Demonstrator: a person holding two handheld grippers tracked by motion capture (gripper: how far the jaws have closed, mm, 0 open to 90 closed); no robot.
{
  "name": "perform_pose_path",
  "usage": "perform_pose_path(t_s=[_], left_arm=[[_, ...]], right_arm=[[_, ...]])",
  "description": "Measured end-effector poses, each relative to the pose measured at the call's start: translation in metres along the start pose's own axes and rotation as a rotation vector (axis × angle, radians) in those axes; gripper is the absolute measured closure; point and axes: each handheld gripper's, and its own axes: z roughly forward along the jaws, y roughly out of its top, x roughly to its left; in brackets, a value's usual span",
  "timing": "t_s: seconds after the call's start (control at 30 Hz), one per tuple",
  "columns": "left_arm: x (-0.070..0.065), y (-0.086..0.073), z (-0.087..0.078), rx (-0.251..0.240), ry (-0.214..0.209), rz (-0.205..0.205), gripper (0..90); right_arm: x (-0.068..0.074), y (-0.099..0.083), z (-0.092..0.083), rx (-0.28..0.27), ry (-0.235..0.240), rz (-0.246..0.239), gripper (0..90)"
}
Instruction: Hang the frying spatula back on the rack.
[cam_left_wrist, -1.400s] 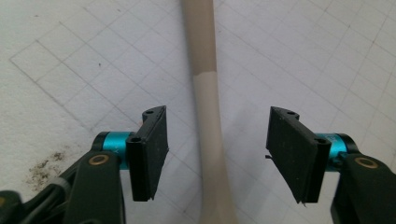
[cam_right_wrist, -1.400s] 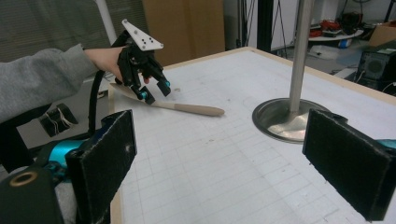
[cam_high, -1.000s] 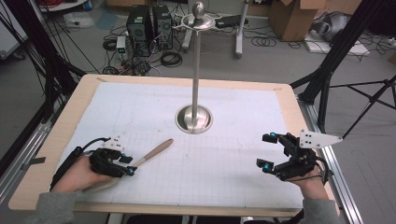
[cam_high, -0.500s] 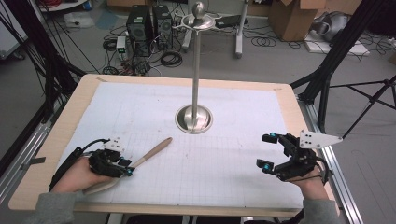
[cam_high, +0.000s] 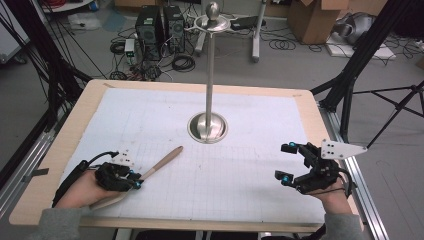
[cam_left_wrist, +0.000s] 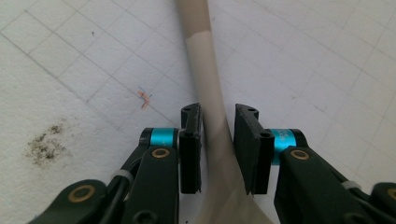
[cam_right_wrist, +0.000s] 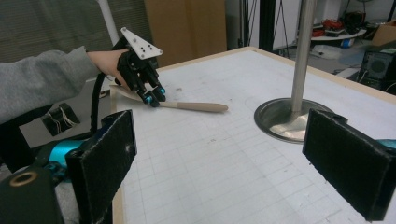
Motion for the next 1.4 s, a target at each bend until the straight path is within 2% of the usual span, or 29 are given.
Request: perform_pose_path(t_s=[0.1, 0.23, 0.5, 0.77, 0.93, 1.2, 1.4], left_arm=[[-0.001, -0.001, 0.000, -0.005, 0.007, -0.009, 73.9], [-0.003, -0.003, -0.001, -0.021, 0.011, 0.010, 75.1], [-0.005, -0.003, -0.001, -0.018, 0.010, 0.051, 77.1], [-0.005, -0.003, -0.002, -0.016, 0.008, 0.063, 77.4], [-0.002, -0.004, -0.005, -0.020, 0.017, 0.059, 77.4], [0.000, -0.002, -0.013, -0.081, 0.001, 0.046, 77.4], [0.001, 0.001, -0.016, -0.094, -0.008, 0.046, 77.4]], right_arm=[[0.000, 0.000, 0.000, 0.004, 0.003, 0.006, 8.6], [0.000, 0.000, 0.001, 0.008, 0.005, 0.004, 8.6], [0.001, 0.000, 0.001, 0.003, 0.007, 0.011, 8.6], [0.001, 0.001, 0.001, 0.006, 0.006, 0.003, 8.6], [0.001, 0.001, 0.000, 0.007, 0.010, 0.006, 8.6], [0.002, 0.000, 0.000, 0.006, 0.007, 0.003, 8.6], [0.002, 0.000, 0.000, 0.007, 0.006, 0.004, 8.6]])
